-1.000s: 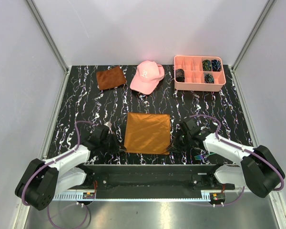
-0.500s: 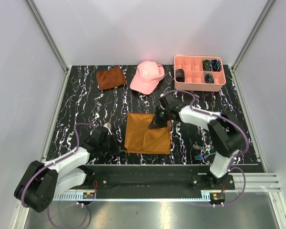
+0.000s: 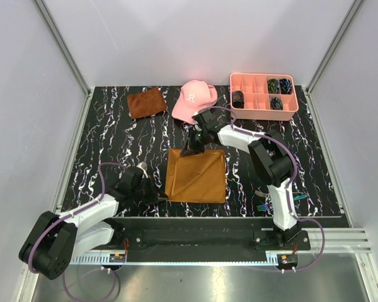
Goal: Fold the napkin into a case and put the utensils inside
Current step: Fold the top corner of the square-folded napkin at the center of the board.
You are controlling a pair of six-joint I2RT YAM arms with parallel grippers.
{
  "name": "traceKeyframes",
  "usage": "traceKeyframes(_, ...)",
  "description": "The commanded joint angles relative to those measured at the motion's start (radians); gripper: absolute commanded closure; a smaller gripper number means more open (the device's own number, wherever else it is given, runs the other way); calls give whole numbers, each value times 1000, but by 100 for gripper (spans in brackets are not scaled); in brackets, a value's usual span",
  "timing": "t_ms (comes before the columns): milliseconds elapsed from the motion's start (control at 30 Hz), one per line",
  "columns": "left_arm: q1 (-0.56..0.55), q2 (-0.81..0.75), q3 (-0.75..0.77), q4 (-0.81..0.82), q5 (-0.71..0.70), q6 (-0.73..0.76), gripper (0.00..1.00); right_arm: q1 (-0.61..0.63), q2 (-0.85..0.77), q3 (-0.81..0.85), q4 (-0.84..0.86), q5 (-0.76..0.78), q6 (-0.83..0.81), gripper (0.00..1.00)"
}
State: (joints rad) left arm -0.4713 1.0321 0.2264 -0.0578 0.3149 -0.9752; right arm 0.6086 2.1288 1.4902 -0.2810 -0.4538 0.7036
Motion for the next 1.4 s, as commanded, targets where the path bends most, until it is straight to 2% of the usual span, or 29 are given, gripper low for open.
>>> traceKeyframes(0, -3, 26, -42, -65, -27, 23, 100, 0, 29, 73, 13, -49, -27, 100)
traceKeyframes(833, -3, 17, -52, -63, -27, 15, 100, 0, 152, 211, 16, -134, -21, 98)
traceKeyframes(1367, -3, 13, -52, -66, -23, 12, 100, 0, 192, 257, 16, -128, -12, 96)
